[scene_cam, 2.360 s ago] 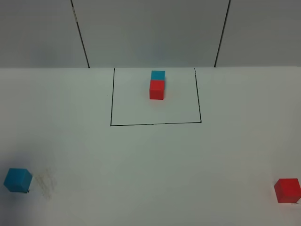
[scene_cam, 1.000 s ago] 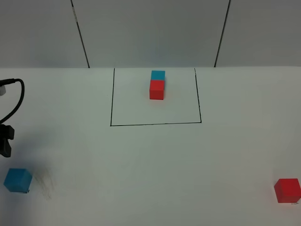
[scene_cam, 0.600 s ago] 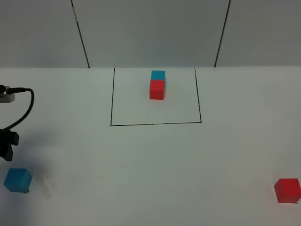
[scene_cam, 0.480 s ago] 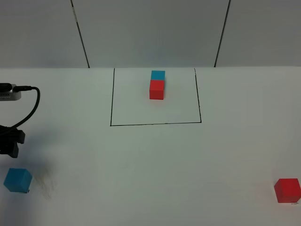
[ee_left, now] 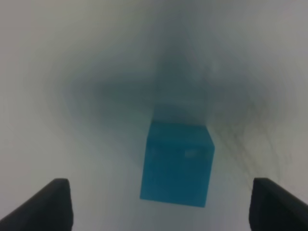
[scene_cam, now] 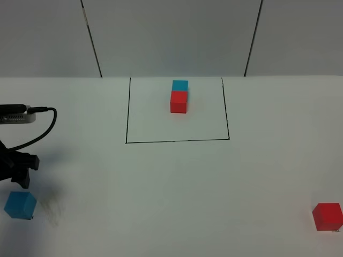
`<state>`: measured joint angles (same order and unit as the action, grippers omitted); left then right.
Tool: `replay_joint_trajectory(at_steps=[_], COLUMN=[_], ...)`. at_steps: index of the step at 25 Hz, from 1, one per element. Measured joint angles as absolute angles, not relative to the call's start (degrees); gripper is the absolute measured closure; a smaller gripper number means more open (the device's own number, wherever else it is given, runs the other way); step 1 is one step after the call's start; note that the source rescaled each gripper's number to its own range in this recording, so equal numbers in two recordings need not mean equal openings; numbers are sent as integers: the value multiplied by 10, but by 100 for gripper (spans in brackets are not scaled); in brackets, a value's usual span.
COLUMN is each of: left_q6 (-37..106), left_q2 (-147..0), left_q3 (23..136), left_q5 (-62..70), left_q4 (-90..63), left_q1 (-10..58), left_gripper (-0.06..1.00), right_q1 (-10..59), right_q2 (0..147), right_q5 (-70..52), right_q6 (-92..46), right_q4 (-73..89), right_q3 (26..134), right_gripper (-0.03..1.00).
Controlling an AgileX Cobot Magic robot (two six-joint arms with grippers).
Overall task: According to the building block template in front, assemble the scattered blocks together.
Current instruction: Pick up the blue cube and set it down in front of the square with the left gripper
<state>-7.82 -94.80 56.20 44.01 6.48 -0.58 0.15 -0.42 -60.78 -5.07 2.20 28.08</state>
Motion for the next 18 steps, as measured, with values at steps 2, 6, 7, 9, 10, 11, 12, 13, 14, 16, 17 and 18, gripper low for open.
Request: replay_joint_trajectory(at_steps=[2, 6, 7, 9, 10, 11, 12, 13, 14, 16, 17, 18], left_q6=[-79, -81, -83, -87, -88, -89, -90, -91, -91, -91, -91, -91], left_q2=[-960, -984, -987, -991, -992, -992, -992, -992, -992, -992, -992, -992], left_q3=[562, 562, 562, 562, 562, 562, 562, 562, 562, 558, 554, 549], left_q5=[440, 439, 439, 437, 434, 432, 429, 425, 423, 413, 407, 404], left_q4=[65, 64, 63, 63, 63, 63, 63, 63, 63, 63, 63, 63], left_q1=[-6, -6, -6, -6, -6, -6, -6, -6, -6, -6, -6, -6], left_gripper=[3, 3, 3, 3, 3, 3, 3, 3, 3, 3, 3, 3], right_q1=[2, 2, 2, 2, 2, 2, 2, 2, 2, 2, 2, 2], right_q2=[-4, -4, -4, -4, -4, -4, -4, -4, -4, -4, -4, -4], right_q5=[-608, -608, -608, -608, -608, -608, -608, -608, -608, -608, -608, -608], right_q6=[-51, -51, -51, -51, -51, -51, -51, -51, -51, -51, -51, -51], right_q4=[22, 22, 22, 22, 22, 22, 22, 22, 22, 22, 22, 22], right_q3=[281, 281, 281, 281, 281, 281, 281, 281, 281, 281, 281, 281], right_gripper=[41, 41, 41, 41, 41, 41, 41, 41, 41, 41, 41, 41])
